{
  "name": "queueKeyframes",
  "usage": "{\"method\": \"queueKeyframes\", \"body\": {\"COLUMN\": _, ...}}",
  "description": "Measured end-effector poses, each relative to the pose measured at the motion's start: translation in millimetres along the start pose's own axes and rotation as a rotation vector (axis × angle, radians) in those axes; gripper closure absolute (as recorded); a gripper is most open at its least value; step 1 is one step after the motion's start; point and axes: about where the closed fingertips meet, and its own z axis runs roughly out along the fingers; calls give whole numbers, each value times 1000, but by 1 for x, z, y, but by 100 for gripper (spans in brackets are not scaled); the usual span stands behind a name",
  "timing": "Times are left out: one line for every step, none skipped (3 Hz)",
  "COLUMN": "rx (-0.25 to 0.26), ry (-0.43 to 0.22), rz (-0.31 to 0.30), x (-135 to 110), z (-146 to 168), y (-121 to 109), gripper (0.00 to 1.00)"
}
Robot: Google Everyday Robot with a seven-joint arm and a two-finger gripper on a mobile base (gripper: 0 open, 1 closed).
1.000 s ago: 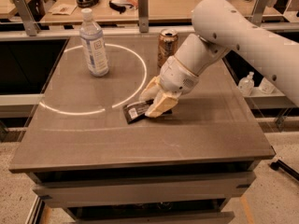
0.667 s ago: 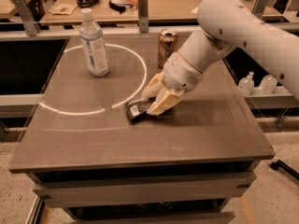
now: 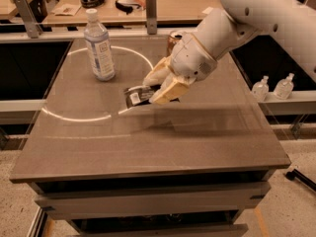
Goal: Pick rxbar chocolate
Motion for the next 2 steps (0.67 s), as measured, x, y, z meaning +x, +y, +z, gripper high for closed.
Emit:
{"method": "queueKeyframes", "body": {"rx": 6, "ry": -108, "rz": -17, "x": -16, "z": -10, "y": -5, "gripper": 100}}
{"method": "queueKeyframes", "body": {"rx": 5, "ry": -132, "rz": -17, "x": -22, "z": -10, "y": -5, "gripper": 100}}
